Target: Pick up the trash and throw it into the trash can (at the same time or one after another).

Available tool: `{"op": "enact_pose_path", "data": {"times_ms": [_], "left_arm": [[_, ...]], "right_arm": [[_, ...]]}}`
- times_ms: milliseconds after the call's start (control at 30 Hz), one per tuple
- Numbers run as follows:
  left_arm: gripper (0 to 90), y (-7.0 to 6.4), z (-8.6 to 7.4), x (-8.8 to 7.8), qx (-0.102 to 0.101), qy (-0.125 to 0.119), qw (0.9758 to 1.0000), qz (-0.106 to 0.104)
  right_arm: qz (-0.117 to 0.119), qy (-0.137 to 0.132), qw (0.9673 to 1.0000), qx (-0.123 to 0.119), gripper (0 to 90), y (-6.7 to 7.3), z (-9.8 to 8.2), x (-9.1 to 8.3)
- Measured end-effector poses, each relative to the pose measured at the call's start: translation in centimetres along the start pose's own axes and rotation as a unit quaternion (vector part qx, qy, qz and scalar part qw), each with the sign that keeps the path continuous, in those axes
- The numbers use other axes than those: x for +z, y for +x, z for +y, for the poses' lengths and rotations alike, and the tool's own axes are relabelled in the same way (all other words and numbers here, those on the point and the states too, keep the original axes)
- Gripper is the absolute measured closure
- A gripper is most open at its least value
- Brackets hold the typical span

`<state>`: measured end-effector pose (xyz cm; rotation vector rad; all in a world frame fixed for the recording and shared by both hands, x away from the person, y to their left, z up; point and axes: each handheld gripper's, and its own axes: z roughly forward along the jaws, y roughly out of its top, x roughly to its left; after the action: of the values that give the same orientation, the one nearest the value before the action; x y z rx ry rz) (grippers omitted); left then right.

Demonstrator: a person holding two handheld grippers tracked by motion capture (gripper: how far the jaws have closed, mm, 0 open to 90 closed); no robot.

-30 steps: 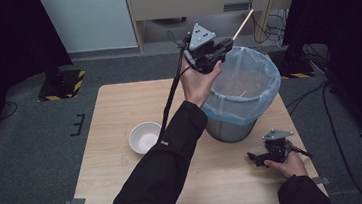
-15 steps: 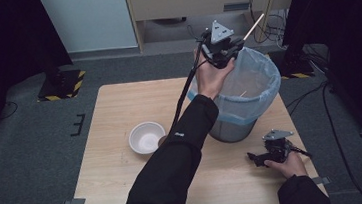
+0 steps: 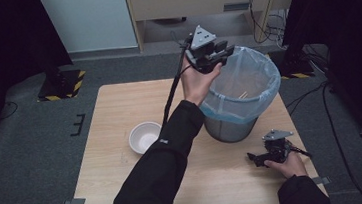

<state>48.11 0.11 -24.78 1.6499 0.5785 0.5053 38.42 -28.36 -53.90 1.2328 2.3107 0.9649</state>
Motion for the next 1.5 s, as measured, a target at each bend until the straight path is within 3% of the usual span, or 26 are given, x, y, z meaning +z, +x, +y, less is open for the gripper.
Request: {"op": "enact_pose_path", "data": {"times_ms": [233, 400, 600, 667, 833, 1033, 1200, 1367, 1500], "left_arm": [[58.8, 0.9, -0.9, -5.5, -0.002, -0.012, 0.9999, 0.010], [51.5, 1.6, -2.4, -9.6, 0.002, -0.002, 0.9997, 0.024], [45.6, 2.4, -5.2, -14.7, -0.004, 0.011, 0.9987, 0.050], [41.9, 2.9, -6.5, -16.2, -0.004, 0.020, 0.9972, 0.072], [36.7, 3.8, -9.7, -19.0, -0.019, 0.035, 0.9945, 0.097], [33.0, 5.2, -15.0, -21.1, -0.057, 0.063, 0.9881, 0.129], [32.5, 6.9, -19.2, -21.3, -0.093, 0.094, 0.9792, 0.153], [31.3, 8.2, -21.6, -20.7, -0.097, 0.121, 0.9733, 0.169], [30.9, 9.2, -23.7, -20.6, -0.106, 0.144, 0.9656, 0.189]], "right_arm": [[0.000, -0.001, 1.0000, 0.000, 1.4, 0.0, 0.0, 0.0], [0.000, -0.001, 1.0000, 0.001, 1.4, 0.0, 0.0, 0.0], [0.000, 0.000, 1.0000, 0.001, 1.4, 0.0, 0.0, 0.0], [0.000, 0.000, 1.0000, 0.001, 1.4, 0.0, 0.0, 0.0], [0.000, 0.000, 1.0000, 0.001, 1.4, 0.0, 0.0, 0.0], [0.000, 0.000, 1.0000, 0.001, 1.4, 0.0, 0.0, 0.0], [0.000, 0.000, 1.0000, 0.002, 1.4, 0.0, 0.0, 0.0], [0.000, 0.000, 1.0000, 0.001, 1.4, 0.0, 0.0, 0.0], [-0.001, 0.000, 1.0000, 0.001, 1.4, 0.0, 0.0, 0.0]]}}
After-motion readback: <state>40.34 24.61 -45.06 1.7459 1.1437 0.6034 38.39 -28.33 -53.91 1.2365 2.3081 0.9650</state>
